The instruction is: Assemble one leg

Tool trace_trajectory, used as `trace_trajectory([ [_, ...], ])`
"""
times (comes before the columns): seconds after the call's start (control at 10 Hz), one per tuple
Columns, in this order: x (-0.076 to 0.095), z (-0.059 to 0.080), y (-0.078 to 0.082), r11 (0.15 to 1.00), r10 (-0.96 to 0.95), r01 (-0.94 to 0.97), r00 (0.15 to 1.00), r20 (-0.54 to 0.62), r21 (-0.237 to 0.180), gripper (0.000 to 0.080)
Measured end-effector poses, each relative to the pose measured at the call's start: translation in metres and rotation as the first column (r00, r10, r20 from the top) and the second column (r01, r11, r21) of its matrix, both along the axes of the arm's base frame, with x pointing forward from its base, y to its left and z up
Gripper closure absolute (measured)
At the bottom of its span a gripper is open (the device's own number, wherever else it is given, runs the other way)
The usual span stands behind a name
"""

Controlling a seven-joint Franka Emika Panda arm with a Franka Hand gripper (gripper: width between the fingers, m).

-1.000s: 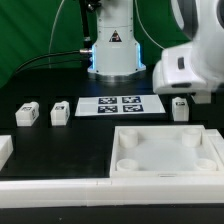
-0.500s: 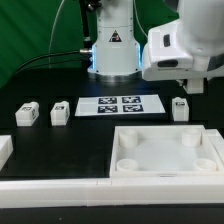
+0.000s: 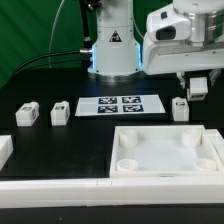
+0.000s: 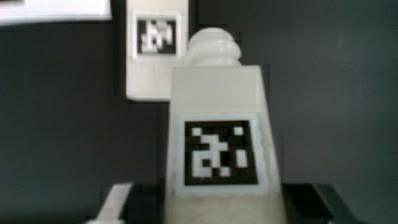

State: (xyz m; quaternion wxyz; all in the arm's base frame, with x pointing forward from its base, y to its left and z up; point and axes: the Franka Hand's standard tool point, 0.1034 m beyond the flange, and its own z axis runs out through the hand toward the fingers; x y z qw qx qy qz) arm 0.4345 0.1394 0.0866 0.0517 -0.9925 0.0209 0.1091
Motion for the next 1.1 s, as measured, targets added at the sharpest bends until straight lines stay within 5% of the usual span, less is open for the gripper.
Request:
trace_trajectory([
  [0.3, 0.030, 0.017, -0.005, 1.000, -0.005, 0.002, 0.975, 0.221, 0.011, 0.0508],
  [0.7, 0.070, 0.028, -0.017, 0.994, 0.097, -0.107, 0.964, 0.249, 0.024, 0.0508],
  [1.1, 0.074, 0.026, -0.017, 0.995, 0.084, -0.094, 0.942, 0.326, 0.016, 0.0508],
])
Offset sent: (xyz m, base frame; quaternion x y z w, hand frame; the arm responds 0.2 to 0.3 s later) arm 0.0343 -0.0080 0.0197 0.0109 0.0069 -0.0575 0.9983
